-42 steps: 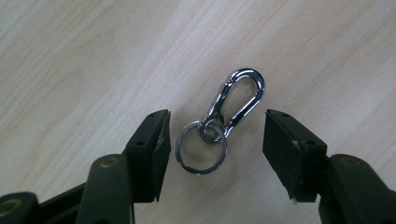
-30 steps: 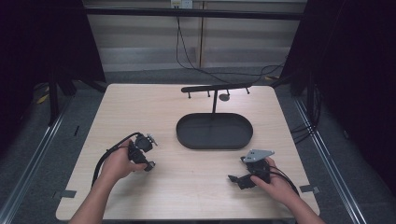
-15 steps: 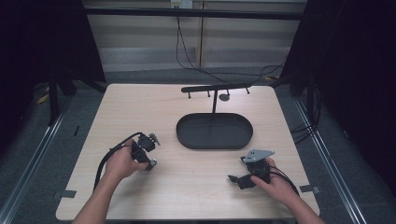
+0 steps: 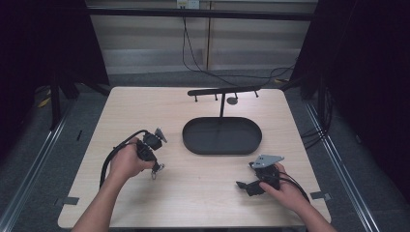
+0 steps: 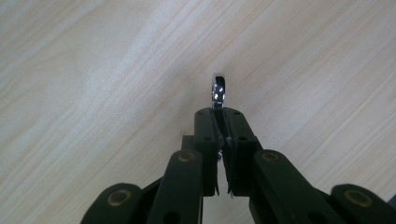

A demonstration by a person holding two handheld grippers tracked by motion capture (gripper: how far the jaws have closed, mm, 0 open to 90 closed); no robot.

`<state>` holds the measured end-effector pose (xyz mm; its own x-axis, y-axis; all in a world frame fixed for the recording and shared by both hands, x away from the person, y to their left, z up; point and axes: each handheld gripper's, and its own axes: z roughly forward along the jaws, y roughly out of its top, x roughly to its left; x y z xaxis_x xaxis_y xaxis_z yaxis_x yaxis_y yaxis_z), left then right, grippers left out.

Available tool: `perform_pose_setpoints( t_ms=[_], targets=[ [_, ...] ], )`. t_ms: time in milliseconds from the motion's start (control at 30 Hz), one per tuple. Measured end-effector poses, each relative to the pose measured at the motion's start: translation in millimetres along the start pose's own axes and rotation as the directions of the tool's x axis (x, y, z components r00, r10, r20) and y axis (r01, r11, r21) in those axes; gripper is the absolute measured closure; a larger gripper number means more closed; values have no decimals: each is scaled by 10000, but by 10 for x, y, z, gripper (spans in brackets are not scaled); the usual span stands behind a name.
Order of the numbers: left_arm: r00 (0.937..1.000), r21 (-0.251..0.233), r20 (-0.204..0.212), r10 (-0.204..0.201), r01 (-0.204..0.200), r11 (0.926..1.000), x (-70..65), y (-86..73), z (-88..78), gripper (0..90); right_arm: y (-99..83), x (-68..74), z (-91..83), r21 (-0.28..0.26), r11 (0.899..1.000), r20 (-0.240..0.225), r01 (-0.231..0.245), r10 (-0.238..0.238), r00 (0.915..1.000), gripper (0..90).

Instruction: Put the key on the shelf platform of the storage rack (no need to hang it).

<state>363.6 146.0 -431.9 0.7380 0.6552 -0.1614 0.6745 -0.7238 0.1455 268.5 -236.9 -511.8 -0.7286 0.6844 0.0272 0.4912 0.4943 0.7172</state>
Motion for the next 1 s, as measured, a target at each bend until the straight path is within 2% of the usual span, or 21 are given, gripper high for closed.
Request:
perform_pose_setpoints(
  t_ms=[167, 367, 500, 1000],
  targets=[
    [9999, -162, -92, 59, -60, 9999, -31, 60, -115, 854, 0, 0, 0, 0, 10000, 3, 0, 0, 10000, 92],
    [9999, -247, 6, 149, -149, 9996, -84, 174, -244, 854, 0, 0, -1, 1, 10000, 3, -4, 4, 10000, 92],
    [9996, -255, 103, 273, -270, 9993, -118, 238, -284, 854, 0, 0, 0, -1, 10000, 3, -4, 4, 10000, 92],
    [9991, -200, 317, 278, -271, 9994, -167, 470, -385, 853, 0, 1, 0, -2, 10000, 1, -9, 9, 10000, 91]
  ],
)
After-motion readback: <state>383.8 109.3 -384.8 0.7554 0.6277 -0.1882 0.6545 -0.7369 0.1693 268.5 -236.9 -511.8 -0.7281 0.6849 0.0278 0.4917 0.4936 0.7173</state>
